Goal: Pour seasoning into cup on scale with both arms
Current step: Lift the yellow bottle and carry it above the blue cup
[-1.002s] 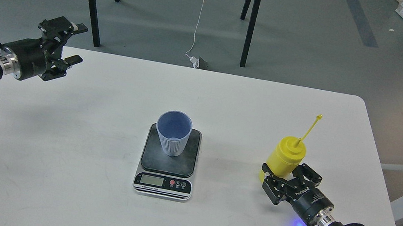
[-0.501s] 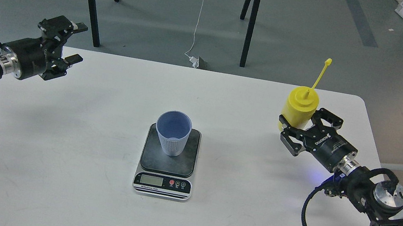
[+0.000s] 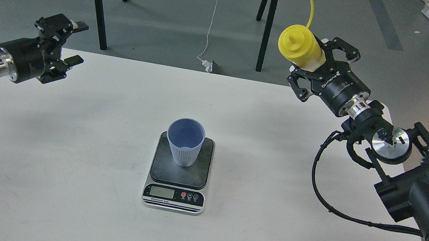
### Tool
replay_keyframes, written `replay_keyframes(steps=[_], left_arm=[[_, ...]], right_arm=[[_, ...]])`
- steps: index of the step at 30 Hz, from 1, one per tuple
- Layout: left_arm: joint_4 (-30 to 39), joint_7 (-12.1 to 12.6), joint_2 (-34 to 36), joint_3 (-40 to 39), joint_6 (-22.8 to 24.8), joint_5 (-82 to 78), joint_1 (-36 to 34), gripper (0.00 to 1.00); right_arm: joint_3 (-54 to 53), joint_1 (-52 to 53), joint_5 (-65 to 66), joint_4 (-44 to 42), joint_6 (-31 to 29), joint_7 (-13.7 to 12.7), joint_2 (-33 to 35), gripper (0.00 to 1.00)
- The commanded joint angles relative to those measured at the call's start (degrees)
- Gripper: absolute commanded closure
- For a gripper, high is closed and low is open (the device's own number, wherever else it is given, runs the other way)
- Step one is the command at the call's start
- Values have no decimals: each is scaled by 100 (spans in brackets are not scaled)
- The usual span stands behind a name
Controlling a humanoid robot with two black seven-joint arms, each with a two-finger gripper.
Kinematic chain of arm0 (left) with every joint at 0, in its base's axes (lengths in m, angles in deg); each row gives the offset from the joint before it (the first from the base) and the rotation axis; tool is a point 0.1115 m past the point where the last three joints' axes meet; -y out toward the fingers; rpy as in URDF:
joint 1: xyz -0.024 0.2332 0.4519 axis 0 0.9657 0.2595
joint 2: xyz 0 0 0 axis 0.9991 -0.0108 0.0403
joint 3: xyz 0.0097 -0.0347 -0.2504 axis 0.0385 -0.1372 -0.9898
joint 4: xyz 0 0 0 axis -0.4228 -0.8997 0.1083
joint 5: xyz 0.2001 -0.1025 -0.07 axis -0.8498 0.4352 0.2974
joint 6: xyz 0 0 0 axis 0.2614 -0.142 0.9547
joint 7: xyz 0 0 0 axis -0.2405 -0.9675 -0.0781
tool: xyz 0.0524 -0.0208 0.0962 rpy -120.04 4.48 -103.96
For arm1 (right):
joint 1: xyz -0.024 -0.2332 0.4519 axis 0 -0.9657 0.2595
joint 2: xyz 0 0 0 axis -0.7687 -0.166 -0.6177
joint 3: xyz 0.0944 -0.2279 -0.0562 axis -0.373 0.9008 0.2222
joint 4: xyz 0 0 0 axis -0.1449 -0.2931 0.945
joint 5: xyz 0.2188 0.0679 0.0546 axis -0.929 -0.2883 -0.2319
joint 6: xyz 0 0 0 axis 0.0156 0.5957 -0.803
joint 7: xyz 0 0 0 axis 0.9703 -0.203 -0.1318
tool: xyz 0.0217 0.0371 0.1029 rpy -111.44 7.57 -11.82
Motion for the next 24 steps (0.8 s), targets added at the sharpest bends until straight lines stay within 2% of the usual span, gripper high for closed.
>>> replay_keyframes(steps=[1,6,16,24], left_arm=[[-1,-1,1,-3,0,0,26,1],[-1,-1,-60,-3,0,0,35,1],[-1,-1,-104,-20,0,35,26,1],[-9,-1,-96,-38,0,44,87,1]], right_arm=[[-1,53,802,107,514,257,-382,87],[86,9,1585,292,700,257,-602,87],[1255,141,2165,309,964,274,-848,87],[1317,211,3053,353,1394,336,-892,87]])
